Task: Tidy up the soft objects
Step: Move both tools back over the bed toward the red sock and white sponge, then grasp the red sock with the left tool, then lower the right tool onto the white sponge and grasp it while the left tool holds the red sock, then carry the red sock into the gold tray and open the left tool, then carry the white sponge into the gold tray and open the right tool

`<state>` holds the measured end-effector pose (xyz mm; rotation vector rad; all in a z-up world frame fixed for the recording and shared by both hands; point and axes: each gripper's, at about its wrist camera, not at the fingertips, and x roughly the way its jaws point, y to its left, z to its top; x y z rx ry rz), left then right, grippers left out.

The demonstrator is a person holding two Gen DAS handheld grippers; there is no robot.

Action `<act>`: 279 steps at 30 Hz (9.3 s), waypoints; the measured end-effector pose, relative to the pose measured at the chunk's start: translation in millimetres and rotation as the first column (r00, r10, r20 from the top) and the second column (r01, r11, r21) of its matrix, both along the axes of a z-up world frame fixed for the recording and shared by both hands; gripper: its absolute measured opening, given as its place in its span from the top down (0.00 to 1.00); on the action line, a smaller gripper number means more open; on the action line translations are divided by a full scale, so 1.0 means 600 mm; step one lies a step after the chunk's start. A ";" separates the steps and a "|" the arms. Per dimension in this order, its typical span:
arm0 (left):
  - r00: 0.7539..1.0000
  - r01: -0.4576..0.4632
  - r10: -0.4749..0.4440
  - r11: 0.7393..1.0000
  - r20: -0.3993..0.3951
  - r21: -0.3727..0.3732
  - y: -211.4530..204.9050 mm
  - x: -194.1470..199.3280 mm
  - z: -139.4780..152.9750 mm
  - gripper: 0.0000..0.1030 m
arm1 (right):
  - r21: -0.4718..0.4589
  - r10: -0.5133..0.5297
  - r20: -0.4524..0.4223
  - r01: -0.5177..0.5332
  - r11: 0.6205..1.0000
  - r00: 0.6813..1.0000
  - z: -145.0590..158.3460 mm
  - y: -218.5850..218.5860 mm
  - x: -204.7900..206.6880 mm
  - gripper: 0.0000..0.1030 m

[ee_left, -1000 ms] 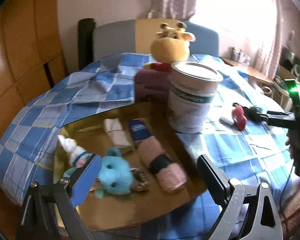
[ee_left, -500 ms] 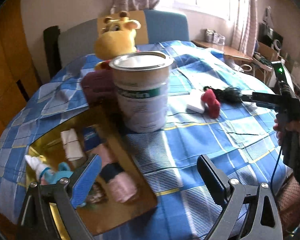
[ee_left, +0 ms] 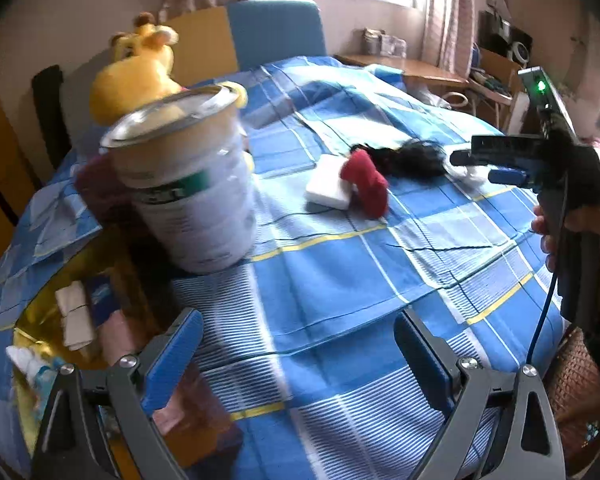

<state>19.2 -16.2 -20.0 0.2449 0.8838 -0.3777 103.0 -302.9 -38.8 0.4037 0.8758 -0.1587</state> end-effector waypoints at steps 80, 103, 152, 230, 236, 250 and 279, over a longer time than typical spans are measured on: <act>0.993 0.111 -0.116 0.976 -0.016 -0.186 -0.041 -0.013 -0.146 0.71 | 0.223 0.112 -0.246 -0.056 0.973 0.963 -0.079 0.171 0.192 0.17; 0.994 0.113 -0.112 0.972 0.014 -0.206 -0.029 -0.023 -0.149 0.70 | -0.075 0.428 -0.364 -0.484 0.872 0.827 -0.063 0.201 0.068 0.46; 0.986 -0.129 0.146 0.975 0.086 -0.179 0.095 -0.048 0.000 0.72 | -0.100 0.415 -0.267 -0.453 0.886 0.870 -0.112 0.169 0.012 0.40; 0.791 -0.580 0.609 0.780 0.066 -0.235 0.485 -0.080 -0.009 0.30 | -0.358 0.147 -0.197 -0.210 0.910 0.969 0.165 0.204 0.305 0.44; 0.789 -0.586 0.613 0.772 0.047 -0.247 0.497 -0.078 -0.012 0.30 | -0.442 0.238 -0.020 -0.222 0.869 0.971 0.321 0.372 0.427 0.44; 0.751 -0.631 0.659 0.736 0.046 -0.244 0.522 -0.085 -0.010 0.30 | -0.493 0.882 -0.014 -0.771 0.404 0.472 0.322 0.783 0.238 0.44; 0.765 -0.604 0.635 0.765 0.104 -0.223 0.474 -0.132 0.012 0.23 | -0.221 0.904 -0.230 -0.924 0.312 0.360 -0.024 0.738 -0.082 0.42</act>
